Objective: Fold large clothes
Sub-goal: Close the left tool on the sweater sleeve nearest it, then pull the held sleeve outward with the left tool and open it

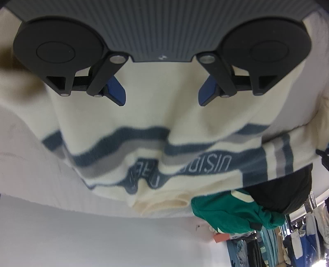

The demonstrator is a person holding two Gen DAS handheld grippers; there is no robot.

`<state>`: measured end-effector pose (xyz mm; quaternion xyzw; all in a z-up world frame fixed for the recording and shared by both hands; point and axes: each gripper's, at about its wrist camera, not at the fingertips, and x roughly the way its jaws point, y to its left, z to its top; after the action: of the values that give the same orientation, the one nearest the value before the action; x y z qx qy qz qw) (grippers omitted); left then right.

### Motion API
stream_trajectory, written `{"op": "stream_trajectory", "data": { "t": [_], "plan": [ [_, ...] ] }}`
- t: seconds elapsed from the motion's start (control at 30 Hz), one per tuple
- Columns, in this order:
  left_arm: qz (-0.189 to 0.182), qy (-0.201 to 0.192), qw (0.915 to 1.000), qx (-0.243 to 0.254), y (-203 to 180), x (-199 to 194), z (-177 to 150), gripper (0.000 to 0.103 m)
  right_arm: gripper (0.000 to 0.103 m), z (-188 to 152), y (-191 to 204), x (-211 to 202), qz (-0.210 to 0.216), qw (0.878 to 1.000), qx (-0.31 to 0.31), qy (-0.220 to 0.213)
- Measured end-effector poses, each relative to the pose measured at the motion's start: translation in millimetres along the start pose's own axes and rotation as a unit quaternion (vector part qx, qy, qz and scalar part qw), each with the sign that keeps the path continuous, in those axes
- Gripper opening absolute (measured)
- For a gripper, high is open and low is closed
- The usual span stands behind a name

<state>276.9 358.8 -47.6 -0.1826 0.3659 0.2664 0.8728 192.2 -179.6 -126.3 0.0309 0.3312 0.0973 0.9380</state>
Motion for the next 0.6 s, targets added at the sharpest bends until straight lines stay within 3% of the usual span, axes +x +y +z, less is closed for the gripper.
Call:
{"op": "stream_trajectory", "data": {
  "t": [0.17,0.27,0.4,0.6],
  "plan": [
    [0.0,0.027,0.9996,-0.006,5.4,41.9,-1.8,0.017,0.079,10.4,-1.5,20.1,0.009,1.0,0.005,-0.001],
    [0.002,0.031,0.9995,-0.005,3.5,47.9,-4.7,0.024,0.079,18.3,-5.9,25.3,0.017,1.0,0.02,-0.01],
    [0.011,0.037,0.9992,-0.014,3.0,35.7,-8.2,0.062,0.079,20.3,-8.7,30.2,0.022,0.999,0.03,-0.011],
    [-0.032,0.022,0.9992,-0.013,7.9,-10.1,-30.4,0.065,0.079,16.1,-7.5,17.9,0.022,0.999,0.02,-0.017]
  ]
}}
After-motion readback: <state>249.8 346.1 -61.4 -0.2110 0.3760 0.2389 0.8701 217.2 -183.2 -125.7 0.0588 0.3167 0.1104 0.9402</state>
